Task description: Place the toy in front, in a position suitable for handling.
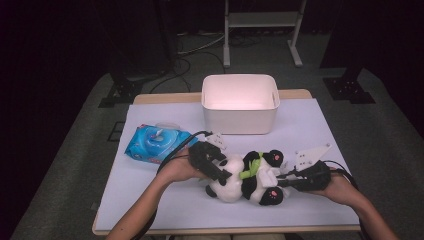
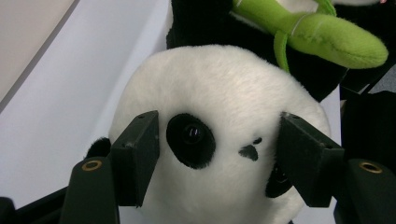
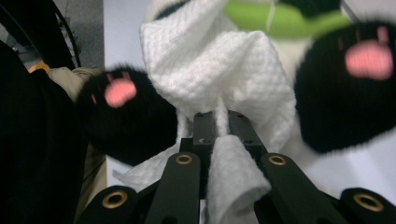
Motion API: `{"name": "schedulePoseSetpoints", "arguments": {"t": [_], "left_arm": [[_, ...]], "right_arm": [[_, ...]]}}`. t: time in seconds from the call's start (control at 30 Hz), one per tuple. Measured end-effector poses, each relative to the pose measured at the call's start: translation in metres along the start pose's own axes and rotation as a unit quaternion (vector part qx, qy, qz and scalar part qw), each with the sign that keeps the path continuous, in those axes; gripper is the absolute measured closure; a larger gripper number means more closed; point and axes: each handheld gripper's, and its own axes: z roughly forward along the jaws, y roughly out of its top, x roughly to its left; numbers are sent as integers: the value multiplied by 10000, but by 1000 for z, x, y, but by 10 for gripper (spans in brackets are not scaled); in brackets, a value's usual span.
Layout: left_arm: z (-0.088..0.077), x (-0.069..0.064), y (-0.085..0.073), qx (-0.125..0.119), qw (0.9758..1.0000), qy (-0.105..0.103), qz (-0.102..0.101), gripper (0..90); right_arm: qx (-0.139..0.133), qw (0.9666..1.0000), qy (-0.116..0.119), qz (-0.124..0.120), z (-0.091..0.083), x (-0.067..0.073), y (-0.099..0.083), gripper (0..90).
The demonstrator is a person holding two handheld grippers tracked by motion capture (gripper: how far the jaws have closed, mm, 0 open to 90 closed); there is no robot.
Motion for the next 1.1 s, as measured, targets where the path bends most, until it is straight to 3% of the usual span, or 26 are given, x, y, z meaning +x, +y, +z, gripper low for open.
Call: {"name": "schedulePoseSetpoints", "arguments": {"t": [0.1, 0.2, 0.43, 0.77, 0.93, 1.1], "left_arm": [[0, 1, 0, 29, 10000, -12, 20, 329], [0, 1, 1, 42, 10000, -9, 16, 328], [-1, -2, 0, 22, 10000, 9, 92, 327], [-1, -8, 0, 68, 9998, 72, 190, 326], [-1, -11, -1, 91, 9995, 102, 275, 326], [-1, -12, -1, 113, 9994, 115, 301, 327]], "right_arm": [[82, 9997, -52, 230, 1, -2, -15, 819], [216, 9993, -107, 283, 3, -5, -23, 819], [226, 9980, -267, 517, 3, -17, -30, 818], [70, 9992, -373, 141, -2, -14, 2, 818], [169, 9989, -414, -136, 1, -7, 19, 819], [151, 9986, -442, -239, 1, -5, 29, 819]]}}
